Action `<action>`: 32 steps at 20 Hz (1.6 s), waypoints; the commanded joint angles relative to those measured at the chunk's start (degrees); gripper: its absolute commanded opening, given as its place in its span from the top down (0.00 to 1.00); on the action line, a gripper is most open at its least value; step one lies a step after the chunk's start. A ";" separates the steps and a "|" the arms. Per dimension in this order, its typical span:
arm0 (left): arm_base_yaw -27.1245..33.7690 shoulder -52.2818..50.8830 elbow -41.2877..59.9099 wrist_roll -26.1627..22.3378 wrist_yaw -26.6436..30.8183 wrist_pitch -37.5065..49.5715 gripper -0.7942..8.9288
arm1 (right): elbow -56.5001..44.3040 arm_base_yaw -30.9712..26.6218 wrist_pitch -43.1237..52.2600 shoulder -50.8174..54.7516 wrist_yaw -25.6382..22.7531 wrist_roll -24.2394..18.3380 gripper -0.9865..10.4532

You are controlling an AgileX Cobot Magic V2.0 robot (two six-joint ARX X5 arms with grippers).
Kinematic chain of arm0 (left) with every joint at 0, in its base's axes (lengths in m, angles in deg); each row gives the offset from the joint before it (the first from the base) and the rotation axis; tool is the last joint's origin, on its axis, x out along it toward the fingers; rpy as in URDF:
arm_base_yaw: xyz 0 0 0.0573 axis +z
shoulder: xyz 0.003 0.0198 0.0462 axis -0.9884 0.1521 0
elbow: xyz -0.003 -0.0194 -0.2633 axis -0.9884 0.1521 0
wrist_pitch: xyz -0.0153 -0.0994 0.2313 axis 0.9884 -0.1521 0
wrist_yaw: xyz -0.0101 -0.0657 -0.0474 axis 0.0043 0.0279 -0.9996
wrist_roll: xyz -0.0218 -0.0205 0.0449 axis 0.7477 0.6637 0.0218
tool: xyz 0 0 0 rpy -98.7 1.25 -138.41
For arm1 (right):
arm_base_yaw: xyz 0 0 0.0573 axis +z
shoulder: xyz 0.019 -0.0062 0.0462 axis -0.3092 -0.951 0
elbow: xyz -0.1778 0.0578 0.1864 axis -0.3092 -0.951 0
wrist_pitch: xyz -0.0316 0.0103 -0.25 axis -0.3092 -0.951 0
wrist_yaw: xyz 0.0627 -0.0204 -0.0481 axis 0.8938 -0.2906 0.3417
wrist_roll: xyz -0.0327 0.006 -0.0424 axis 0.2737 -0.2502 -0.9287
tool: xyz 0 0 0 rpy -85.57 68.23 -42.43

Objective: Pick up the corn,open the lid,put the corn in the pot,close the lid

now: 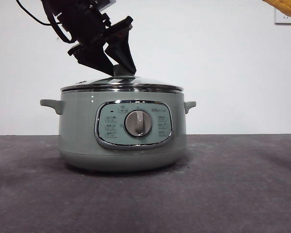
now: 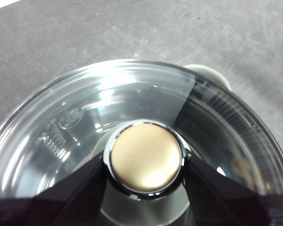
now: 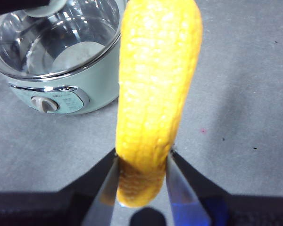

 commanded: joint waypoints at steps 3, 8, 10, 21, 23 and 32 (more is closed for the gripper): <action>0.24 -6.91 -3.56 1.64 -1.49 1.40 0.93 | -0.02 0.07 3.30 0.04 0.11 0.61 0.93; 2.43 -18.99 -3.56 2.05 -1.44 -3.89 0.93 | -0.02 0.13 12.61 -4.07 7.04 1.31 0.93; 3.85 -24.41 -3.54 2.05 -1.42 -7.41 0.93 | 0.42 0.24 16.39 -7.69 9.97 2.69 0.93; 7.80 -45.40 -3.13 0.74 0.35 -29.11 0.93 | 24.98 10.03 17.73 -41.29 11.15 2.51 0.93; 7.80 -48.15 -3.10 1.16 0.35 -31.45 0.93 | 29.44 11.65 16.66 -47.45 10.99 2.25 0.93; 7.80 -54.18 -3.10 1.64 0.31 -38.29 0.93 | 36.59 16.61 16.48 -65.57 4.59 0.50 0.93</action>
